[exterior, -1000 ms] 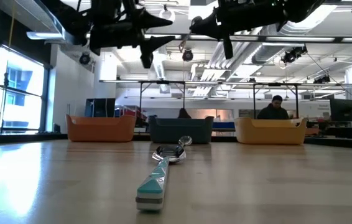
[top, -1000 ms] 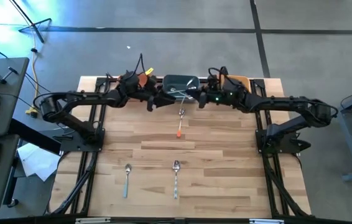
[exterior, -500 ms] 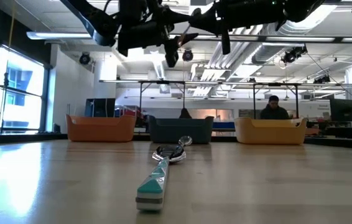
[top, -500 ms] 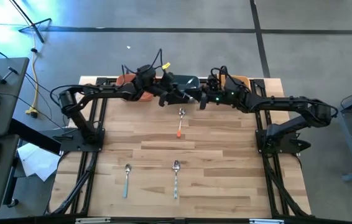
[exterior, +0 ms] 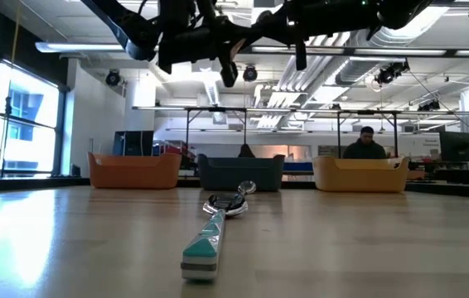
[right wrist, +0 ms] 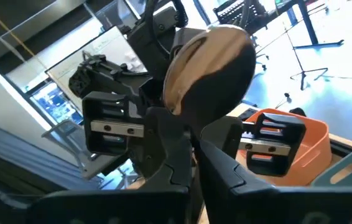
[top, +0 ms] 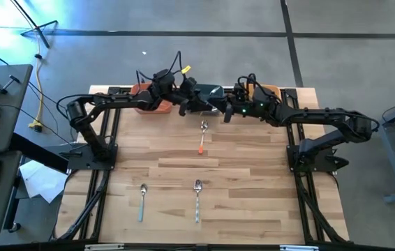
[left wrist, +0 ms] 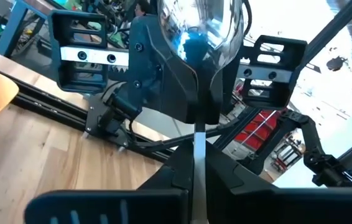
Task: Sort silverware by color (type)
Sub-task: Put the orange spoon into the orange bin
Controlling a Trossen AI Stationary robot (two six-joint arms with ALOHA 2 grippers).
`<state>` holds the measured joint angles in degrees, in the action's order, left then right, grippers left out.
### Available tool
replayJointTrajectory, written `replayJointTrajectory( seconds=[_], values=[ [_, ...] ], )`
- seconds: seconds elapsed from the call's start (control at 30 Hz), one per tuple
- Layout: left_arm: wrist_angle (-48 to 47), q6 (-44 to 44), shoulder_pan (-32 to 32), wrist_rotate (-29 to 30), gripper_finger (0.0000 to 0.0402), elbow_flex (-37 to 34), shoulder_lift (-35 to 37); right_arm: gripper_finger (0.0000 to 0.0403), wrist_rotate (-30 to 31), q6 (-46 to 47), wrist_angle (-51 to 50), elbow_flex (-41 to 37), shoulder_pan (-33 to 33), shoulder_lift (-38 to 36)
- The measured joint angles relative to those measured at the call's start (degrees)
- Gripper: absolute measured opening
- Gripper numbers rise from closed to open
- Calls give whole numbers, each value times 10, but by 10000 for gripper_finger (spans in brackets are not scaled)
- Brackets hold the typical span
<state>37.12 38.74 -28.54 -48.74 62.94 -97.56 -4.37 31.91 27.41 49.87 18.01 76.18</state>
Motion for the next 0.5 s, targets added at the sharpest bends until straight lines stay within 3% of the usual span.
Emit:
replayJointTrajectory(
  seconds=[0.3, 0.5],
  values=[
    [-25, -9, -29, 1, 3, 0, 17, 110, 45, 5, -2, 0, 7, 0],
    [-174, -99, -80, 14, 3, 0, 73, 142, 48, 5, -8, 0, 29, -9]
  ],
)
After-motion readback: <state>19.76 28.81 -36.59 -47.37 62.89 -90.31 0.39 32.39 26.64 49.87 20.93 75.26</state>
